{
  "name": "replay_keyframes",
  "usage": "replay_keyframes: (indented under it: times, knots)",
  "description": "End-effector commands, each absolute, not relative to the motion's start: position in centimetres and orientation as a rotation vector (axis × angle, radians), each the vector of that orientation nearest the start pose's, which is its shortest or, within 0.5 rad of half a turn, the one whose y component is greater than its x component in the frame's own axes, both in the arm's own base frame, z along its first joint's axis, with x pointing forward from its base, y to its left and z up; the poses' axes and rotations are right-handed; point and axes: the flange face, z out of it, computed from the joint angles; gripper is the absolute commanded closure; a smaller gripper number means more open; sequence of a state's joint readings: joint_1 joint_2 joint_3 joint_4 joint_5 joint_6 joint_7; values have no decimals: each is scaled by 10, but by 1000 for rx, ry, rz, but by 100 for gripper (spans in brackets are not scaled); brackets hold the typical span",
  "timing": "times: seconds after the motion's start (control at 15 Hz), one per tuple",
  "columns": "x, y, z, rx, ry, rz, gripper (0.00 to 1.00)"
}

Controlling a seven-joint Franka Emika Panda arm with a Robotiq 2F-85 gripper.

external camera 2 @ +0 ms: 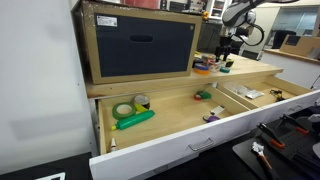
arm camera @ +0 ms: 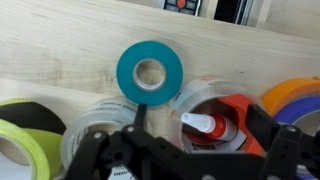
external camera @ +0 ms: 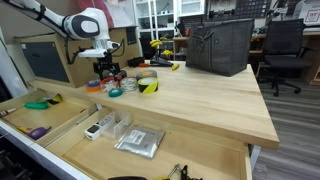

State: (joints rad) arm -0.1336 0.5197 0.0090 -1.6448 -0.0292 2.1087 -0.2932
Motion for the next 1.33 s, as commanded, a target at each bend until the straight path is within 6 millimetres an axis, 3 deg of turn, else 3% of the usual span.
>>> replay_keyframes:
  times: [0.0, 0.53, 0.67, 0.73, 1.07, 1.13, 1.2, 1.27]
  knots:
    - [679, -84, 309, -3149, -316, 74, 26]
    - [683, -83, 299, -3142, -313, 89, 86]
    - [683, -81, 301, -3139, -324, 85, 99]
    - [683, -80, 302, -3139, -332, 81, 100]
    - [682, -73, 308, -3136, -355, 68, 96]
    - [682, -72, 309, -3134, -356, 67, 72]
    - [681, -71, 309, -3134, -359, 67, 59]
    - [681, -70, 309, -3135, -350, 71, 52]
